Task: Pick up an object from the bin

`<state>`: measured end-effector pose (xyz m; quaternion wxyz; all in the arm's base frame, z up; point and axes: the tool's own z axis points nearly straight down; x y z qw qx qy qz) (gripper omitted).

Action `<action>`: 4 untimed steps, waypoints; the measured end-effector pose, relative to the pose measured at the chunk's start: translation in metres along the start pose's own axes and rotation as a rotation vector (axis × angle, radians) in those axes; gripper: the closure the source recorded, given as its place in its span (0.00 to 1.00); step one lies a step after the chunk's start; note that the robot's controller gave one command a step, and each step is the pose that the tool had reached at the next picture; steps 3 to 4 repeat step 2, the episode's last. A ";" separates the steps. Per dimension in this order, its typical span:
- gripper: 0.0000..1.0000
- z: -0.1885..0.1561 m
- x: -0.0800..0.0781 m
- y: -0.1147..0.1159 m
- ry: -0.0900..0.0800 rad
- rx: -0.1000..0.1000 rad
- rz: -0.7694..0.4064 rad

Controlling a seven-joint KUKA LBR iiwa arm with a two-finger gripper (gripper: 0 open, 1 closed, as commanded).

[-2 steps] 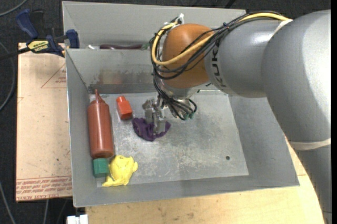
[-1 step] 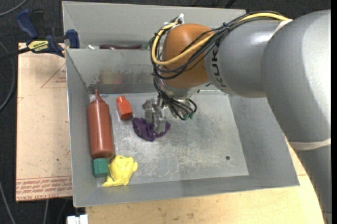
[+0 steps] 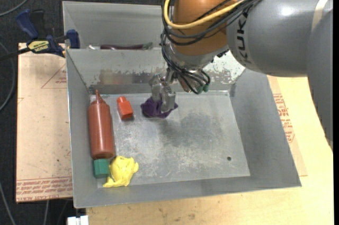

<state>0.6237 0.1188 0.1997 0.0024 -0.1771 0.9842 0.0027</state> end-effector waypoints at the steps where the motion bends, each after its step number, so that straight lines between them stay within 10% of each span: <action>1: 1.00 0.000 0.000 0.000 0.000 0.000 0.000; 4: 1.00 -0.043 -0.005 -0.001 0.005 -0.001 -0.004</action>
Offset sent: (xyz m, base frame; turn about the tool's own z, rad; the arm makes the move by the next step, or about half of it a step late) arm 0.0093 0.0003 0.0750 -0.0085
